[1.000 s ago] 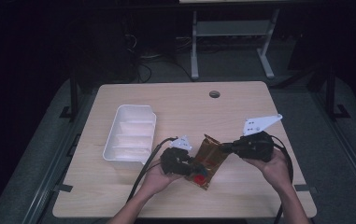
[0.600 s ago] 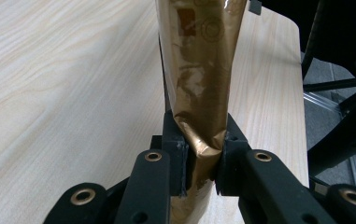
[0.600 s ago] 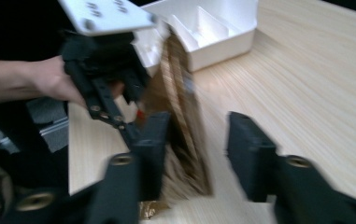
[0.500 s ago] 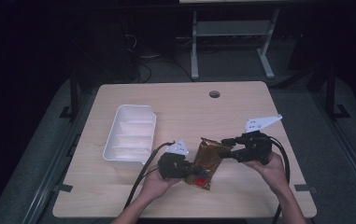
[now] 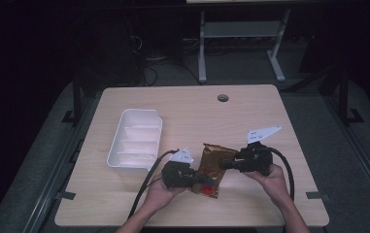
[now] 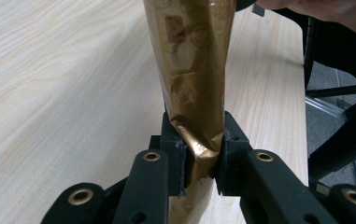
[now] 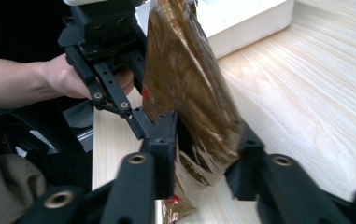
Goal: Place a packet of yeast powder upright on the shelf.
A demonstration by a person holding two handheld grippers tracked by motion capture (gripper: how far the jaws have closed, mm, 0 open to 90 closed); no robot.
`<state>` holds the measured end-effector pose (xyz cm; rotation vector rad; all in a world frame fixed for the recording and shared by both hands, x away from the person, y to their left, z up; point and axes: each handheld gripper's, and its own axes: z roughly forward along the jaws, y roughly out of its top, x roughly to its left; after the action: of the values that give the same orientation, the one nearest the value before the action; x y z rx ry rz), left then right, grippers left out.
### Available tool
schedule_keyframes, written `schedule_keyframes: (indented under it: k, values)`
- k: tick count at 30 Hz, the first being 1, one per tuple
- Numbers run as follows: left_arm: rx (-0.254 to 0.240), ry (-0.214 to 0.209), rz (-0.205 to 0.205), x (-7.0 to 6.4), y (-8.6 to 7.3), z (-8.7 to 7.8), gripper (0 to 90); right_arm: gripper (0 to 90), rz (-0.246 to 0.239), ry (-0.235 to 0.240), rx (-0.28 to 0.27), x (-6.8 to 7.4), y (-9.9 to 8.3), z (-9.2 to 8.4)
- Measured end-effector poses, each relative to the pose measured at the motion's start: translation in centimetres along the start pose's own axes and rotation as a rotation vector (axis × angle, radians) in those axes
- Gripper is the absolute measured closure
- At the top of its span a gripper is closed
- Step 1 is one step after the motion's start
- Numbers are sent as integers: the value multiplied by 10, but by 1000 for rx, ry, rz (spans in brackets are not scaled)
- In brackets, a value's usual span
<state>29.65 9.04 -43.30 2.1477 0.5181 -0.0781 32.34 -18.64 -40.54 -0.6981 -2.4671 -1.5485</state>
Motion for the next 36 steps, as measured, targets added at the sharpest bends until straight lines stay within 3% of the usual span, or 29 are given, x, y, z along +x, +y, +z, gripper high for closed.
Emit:
schedule_keyframes:
  k: [7, 10, 13, 16, 21, 28, 36]
  values:
    - [1, 15, 3, -2, -2, -1, 662, 804, -18, 16, 17, 4, 2, -1]
    - [4, 62, 22, -7, -2, -4, 573, 825, -20, 22, 13, 6, 4, -3]
    - [15, 102, 55, -14, -3, -7, 506, 831, -43, -20, 25, 10, 8, -9]
    - [21, 133, 84, -18, -5, -11, 479, 834, -36, -50, 9, 9, 10, -17]
    - [49, 158, 125, -24, -11, -16, 439, 840, -40, -117, 20, 6, 15, -24]
    - [54, 152, 158, -30, -21, -28, 420, 841, -11, -163, 26, -5, 23, -25]
    - [52, 162, 150, -31, -30, -40, 381, 842, 14, -183, 29, -16, 35, -24]
